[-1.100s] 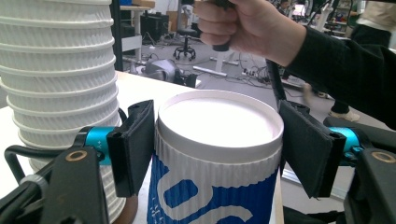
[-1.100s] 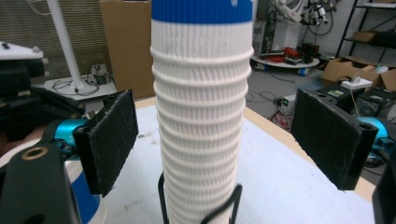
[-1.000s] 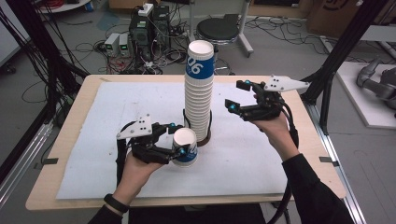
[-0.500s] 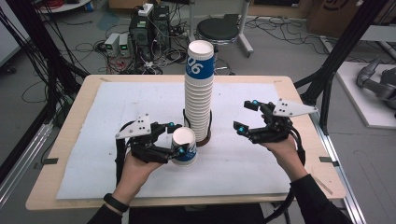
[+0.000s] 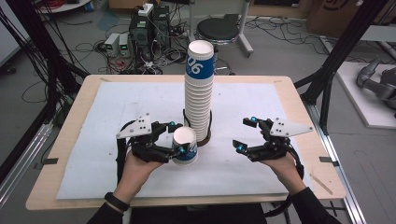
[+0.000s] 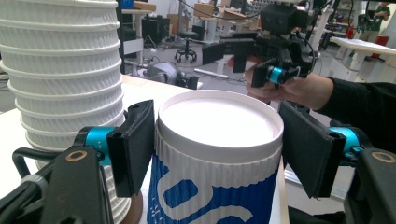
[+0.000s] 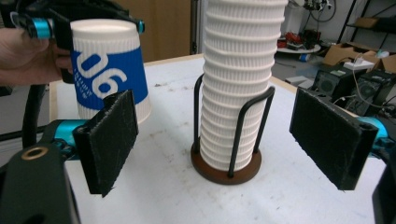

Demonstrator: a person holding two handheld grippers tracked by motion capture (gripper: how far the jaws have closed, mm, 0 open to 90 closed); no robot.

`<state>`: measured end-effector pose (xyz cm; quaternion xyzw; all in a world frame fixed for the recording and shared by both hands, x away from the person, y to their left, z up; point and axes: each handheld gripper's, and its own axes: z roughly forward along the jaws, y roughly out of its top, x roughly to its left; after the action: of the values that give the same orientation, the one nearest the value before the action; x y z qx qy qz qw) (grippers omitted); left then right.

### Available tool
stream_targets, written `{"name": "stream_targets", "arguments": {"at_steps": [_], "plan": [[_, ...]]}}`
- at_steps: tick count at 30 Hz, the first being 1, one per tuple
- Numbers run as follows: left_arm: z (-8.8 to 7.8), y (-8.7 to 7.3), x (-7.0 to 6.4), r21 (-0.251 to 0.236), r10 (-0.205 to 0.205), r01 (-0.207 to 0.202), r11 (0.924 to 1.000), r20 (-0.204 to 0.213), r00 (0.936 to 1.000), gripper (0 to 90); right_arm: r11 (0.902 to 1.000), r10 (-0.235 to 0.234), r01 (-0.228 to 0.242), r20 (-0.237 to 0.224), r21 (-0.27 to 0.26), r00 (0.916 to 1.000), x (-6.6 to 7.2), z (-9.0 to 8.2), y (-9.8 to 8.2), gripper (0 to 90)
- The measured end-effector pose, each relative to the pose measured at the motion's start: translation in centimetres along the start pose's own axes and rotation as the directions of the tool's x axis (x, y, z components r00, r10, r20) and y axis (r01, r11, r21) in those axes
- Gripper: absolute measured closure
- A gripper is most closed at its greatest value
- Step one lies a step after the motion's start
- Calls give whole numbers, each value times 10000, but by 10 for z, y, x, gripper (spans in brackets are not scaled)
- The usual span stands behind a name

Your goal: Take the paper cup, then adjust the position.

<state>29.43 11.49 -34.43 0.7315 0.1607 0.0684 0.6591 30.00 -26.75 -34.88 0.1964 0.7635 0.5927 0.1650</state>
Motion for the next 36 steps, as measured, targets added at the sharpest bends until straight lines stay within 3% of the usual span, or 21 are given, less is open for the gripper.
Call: {"name": "stream_targets", "arguments": {"at_steps": [14, 24, 36], "plan": [[6, 0, 3, -67, -19, 20, 10000, 118, 9999, 300, 9993, 358, -360, 127, 121, 9993, 0, -9, -25, 157], [14, 2, -4, -249, 41, -30, 9997, 463, 9989, 300, 9992, 376, -363, -753, 182, 9965, 6, -9, -27, 156], [22, 0, -10, -634, -75, 126, 9979, 795, 9968, 301, 9978, 537, -458, -1789, 480, 9824, 20, 14, -26, 156]]}}
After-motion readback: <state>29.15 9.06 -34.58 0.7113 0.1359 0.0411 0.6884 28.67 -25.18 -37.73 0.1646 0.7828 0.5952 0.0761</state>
